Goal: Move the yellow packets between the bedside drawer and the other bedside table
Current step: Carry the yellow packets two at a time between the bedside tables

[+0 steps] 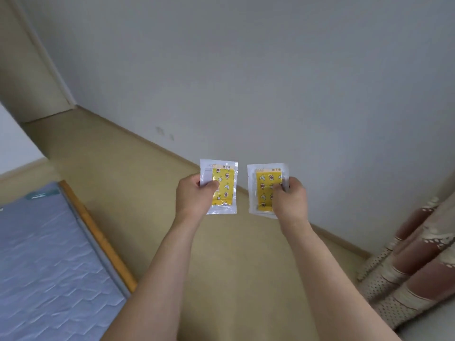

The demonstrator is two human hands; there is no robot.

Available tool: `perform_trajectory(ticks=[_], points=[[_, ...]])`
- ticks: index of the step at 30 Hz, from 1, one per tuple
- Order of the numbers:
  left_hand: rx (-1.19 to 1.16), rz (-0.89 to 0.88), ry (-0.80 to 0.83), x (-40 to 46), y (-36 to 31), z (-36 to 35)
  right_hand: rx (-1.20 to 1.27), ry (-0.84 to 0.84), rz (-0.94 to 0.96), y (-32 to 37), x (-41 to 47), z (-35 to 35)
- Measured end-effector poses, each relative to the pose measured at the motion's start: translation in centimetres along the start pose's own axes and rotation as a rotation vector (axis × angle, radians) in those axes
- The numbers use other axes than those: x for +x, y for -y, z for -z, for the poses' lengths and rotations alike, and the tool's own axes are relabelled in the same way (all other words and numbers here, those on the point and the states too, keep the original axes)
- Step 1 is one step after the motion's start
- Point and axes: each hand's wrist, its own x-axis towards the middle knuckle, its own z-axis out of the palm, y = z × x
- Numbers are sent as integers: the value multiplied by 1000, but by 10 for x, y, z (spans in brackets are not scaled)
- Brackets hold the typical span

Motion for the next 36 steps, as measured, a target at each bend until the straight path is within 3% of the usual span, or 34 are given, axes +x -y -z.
perform_trajectory(ticks=[8, 18, 23, 30, 36], points=[[-26, 58, -215, 139, 25, 17, 11, 207, 69, 29, 126, -139], [-133, 71, -449, 350, 17, 100, -25, 428, 199, 122, 256, -362], [-144, 105, -538, 439, 27, 127, -20, 513, 172, 136, 305, -462], [-92, 101, -605, 603, 58, 179, 22, 580, 166, 165, 395, -633], [-44, 78, -758, 734, 42, 268, 87, 701, 190, 230, 444, -801]])
